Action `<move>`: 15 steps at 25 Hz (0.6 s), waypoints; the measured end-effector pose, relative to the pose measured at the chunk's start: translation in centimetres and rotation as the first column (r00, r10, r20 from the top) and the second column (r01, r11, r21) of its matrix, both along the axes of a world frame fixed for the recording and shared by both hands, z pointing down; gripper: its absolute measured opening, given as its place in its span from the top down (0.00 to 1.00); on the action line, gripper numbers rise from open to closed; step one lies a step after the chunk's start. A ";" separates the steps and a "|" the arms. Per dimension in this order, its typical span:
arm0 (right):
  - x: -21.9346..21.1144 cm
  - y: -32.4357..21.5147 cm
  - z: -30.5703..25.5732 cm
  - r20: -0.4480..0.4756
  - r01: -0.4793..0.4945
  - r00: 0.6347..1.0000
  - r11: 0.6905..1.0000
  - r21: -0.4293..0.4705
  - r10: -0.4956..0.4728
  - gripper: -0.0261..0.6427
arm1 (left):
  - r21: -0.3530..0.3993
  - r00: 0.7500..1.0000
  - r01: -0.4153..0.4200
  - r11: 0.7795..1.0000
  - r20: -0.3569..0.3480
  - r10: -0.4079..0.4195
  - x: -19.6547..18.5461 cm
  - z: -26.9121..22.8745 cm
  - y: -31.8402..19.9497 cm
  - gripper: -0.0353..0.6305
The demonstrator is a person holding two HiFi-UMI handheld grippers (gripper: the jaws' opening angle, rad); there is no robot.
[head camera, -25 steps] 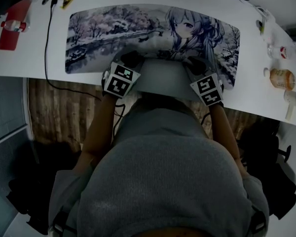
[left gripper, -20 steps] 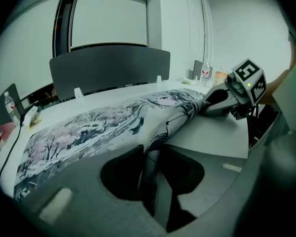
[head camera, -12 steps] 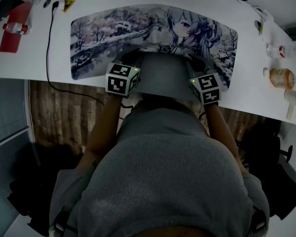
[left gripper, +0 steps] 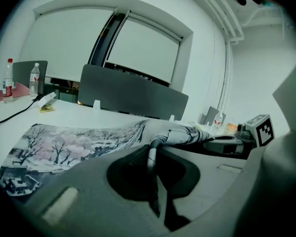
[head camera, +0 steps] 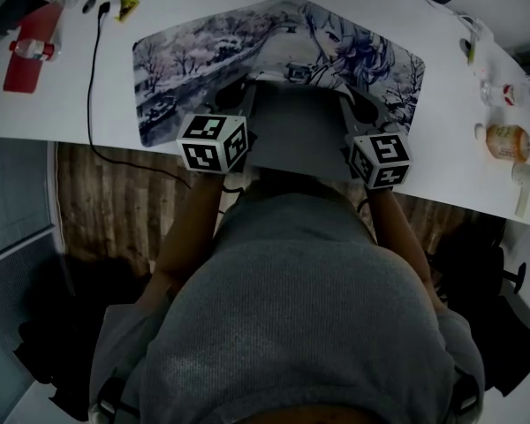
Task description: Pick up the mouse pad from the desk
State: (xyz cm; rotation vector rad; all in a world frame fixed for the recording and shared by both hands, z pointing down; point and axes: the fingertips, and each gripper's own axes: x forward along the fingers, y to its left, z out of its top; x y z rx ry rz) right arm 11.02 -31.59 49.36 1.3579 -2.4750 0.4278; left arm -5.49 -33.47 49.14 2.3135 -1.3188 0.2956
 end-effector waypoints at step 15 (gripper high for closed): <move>0.2 -1.3 -11.1 0.232 -0.100 0.972 0.969 0.224 0.047 0.93 | 0.193 0.956 0.114 0.975 -0.289 -0.055 -0.1 -11.5 -1.0 0.92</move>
